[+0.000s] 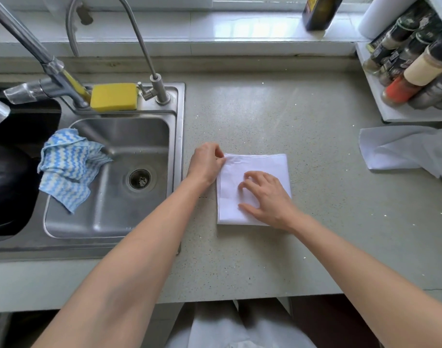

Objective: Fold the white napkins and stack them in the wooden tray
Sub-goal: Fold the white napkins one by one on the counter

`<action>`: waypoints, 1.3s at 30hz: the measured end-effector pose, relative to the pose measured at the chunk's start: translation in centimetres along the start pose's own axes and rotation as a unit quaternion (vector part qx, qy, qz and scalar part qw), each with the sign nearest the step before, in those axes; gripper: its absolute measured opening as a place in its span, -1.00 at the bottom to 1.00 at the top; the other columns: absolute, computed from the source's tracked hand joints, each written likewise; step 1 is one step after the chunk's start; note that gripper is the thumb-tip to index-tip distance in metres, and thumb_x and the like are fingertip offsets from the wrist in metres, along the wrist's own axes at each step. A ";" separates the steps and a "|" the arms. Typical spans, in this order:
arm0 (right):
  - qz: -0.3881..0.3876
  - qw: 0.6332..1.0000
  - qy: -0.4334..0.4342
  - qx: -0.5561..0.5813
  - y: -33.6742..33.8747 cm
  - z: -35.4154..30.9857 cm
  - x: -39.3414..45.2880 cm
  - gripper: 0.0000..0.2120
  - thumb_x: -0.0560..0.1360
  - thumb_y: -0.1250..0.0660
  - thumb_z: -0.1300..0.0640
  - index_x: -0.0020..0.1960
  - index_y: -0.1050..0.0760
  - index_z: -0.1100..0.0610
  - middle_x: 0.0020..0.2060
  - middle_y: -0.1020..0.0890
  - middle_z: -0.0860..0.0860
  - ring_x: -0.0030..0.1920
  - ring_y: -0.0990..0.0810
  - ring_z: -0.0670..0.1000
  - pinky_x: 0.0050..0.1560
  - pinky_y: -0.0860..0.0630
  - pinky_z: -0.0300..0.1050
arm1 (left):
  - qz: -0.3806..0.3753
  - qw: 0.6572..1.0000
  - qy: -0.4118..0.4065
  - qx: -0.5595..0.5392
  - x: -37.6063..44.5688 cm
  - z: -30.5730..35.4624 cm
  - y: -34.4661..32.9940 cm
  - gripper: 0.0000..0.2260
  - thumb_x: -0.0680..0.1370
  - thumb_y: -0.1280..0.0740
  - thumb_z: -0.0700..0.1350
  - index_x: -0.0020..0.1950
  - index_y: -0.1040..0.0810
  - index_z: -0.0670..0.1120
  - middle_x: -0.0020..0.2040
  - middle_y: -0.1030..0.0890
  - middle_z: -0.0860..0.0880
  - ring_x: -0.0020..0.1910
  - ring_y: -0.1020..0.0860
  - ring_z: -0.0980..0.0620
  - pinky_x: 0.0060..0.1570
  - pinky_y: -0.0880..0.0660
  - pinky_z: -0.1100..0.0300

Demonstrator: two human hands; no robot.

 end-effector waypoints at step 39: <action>0.034 0.998 -0.048 -0.032 1.4 2.5 -3.8 -0.71 0.61 -0.14 0.07 0.21 -0.47 0.21 0.18 -0.51 0.16 0.12 -0.49 0.20 0.07 -0.43 0.04 | -0.128 0.866 -0.321 0.361 -1.8 3.2 -8.5 -0.52 0.67 0.11 0.10 0.57 0.11 0.07 0.58 0.12 0.03 0.55 0.21 -0.06 0.46 0.33 0.08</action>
Point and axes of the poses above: each hand's wrist, its own x-axis towards the middle knuckle, its own y-axis out of the back of the hand, z = x × y, the point moved 8 cm from there along x, towards the middle knuckle
